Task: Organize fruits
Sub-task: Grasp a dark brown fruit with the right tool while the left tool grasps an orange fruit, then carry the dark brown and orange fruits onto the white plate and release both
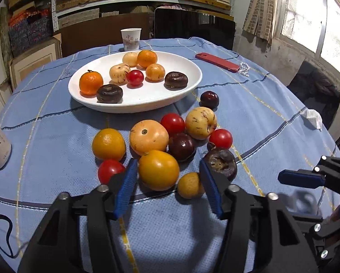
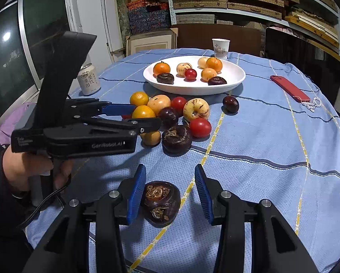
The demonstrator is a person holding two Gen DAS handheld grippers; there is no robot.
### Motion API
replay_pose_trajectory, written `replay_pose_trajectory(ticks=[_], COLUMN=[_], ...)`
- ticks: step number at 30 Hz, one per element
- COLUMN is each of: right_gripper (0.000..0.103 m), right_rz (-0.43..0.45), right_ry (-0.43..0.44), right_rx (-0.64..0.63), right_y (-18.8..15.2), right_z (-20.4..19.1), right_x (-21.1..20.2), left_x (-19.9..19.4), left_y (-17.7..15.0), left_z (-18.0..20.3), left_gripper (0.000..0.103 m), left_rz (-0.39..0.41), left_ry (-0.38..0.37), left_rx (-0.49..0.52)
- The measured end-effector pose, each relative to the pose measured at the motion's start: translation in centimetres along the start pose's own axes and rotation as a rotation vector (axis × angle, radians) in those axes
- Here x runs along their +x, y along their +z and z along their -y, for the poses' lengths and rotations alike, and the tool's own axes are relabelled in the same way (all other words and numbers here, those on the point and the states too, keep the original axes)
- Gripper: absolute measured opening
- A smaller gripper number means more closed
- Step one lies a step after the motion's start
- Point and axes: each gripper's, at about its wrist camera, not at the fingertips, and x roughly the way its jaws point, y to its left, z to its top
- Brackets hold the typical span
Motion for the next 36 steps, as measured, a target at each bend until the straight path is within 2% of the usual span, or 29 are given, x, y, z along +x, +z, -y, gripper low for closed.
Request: replay_pose_trajectory(ticks=[1,3,6,8,11,12,14,16,18,21,25,26,30,32,35,36], right_gripper=[0.045,0.045,0.045,0.045,0.045,0.045,0.045,0.045,0.045,0.045,0.045,0.046,0.064,0.065,0.063,0.046], right_rz=[0.001,0.003,0.009,0.015,0.021,0.022,0.022,0.023,0.025,0.024,-0.014,-0.02,-0.035,-0.068,-0.127,-0.153], right_ry=[0.002,0.008,0.013,0.017,0.026,0.027,0.027,0.022,0.018,0.011,0.004,0.003,-0.021,-0.012,-0.057,-0.066], right_rx=[0.001,0.005,0.012,0.016,0.018,0.016,0.009,-0.002,-0.01,-0.024,-0.073,-0.08,-0.104,-0.105,-0.118,-0.128], right_y=[0.0,0.0,-0.1,-0.1,-0.1,-0.1,-0.1,-0.1,-0.3,-0.7,-1.9,-2.1,-2.2,-1.7,-1.3,-1.3], right_z=[0.1,0.2,0.3,0.4,0.5,0.4,0.3,0.1,-0.1,-0.1,-0.7,-0.8,-1.6,-1.9,-2.5,-2.8], right_x=[0.0,-0.1,-0.2,-0.4,-0.5,-0.5,-0.5,-0.6,-0.9,-1.6,-2.3,-2.4,-2.0,-1.2,0.7,1.4], left_x=[0.0,0.0,-0.1,-0.5,-1.2,-1.4,-1.1,-0.7,-1.0,-1.3,-2.8,-3.3,-5.7,-6.8,-8.1,-8.3], left_y=[-0.1,-0.2,-0.5,-0.8,-1.6,-1.9,-2.2,-2.2,-2.1,-2.3,-2.7,-2.8,-2.9,-3.0,-3.1,-3.2], left_z=[0.0,-0.6,-1.9,-1.1,0.3,0.4,0.0,-0.6,-0.7,-0.2,-0.8,-1.0,-1.9,-2.0,-1.9,-2.0], left_gripper=[0.049,0.036,0.036,0.037,0.042,0.052,0.06,0.059,0.037,0.037,0.037,0.037,0.036,0.037,0.036,0.036], left_rz=[-0.001,-0.013,-0.025,-0.034,-0.038,-0.038,-0.057,-0.072,-0.059,-0.063,-0.044,-0.034,0.001,0.015,0.031,0.034], left_ry=[-0.005,-0.03,-0.084,-0.059,0.006,0.032,0.051,0.033,0.029,0.041,0.026,0.027,0.034,0.036,0.044,0.045], left_rx=[0.0,-0.034,-0.105,-0.054,0.043,0.056,0.054,0.026,0.023,0.044,0.011,0.003,-0.027,-0.028,-0.021,-0.021])
